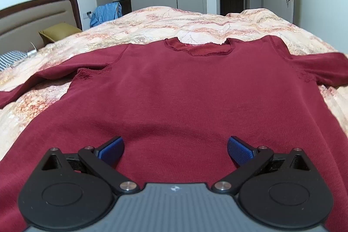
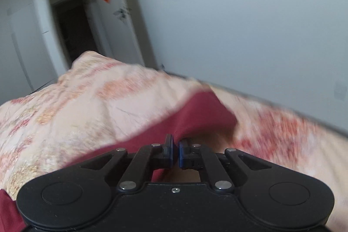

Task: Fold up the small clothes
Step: 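Carry the sleeve cuff with the right tool across the sweater body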

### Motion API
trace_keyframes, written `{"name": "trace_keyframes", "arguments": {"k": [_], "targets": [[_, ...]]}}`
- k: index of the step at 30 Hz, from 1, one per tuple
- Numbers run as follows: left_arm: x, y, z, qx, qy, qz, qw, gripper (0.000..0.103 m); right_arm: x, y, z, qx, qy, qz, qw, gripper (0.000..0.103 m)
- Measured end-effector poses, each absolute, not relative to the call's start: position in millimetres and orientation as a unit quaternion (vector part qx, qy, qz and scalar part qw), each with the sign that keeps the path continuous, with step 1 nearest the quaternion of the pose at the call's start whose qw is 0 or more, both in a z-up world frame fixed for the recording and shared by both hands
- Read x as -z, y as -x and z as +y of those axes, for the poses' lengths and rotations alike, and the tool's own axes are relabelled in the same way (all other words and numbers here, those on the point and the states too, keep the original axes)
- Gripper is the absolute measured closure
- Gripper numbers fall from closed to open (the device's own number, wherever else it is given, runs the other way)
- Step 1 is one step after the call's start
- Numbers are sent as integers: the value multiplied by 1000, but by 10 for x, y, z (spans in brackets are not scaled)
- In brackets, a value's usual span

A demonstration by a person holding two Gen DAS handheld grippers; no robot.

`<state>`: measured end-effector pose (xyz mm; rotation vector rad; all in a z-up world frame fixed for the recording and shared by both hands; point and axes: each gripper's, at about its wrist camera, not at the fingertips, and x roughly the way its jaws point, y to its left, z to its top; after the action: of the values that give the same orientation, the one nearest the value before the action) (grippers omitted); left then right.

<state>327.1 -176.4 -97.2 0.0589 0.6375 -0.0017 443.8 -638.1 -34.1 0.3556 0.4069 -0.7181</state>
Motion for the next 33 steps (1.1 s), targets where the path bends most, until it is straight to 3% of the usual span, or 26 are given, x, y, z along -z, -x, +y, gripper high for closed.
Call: {"name": "trace_keyframes", "arguments": {"k": [6,14,22,28,33], "targets": [[690,-3401,-1531,25,10,348,937,0,-147,-4717,-5816,285,-34,166,944,99],[322,-3482,-926,-32,73,330,941,0,-446,-5060,-4350,115,186,137,966,99],[338,-3426,-337,-90,120,328,933,0,285,-4993,-2557,-73,474,130,868,99],[446,-3360,-91,-119,134,334,925,0,821,-4847,-1904,-141,514,153,832,99],[496,-3376,-40,-123,145,329,925,0,937,-4678,-1766,-167,528,150,819,99]]}}
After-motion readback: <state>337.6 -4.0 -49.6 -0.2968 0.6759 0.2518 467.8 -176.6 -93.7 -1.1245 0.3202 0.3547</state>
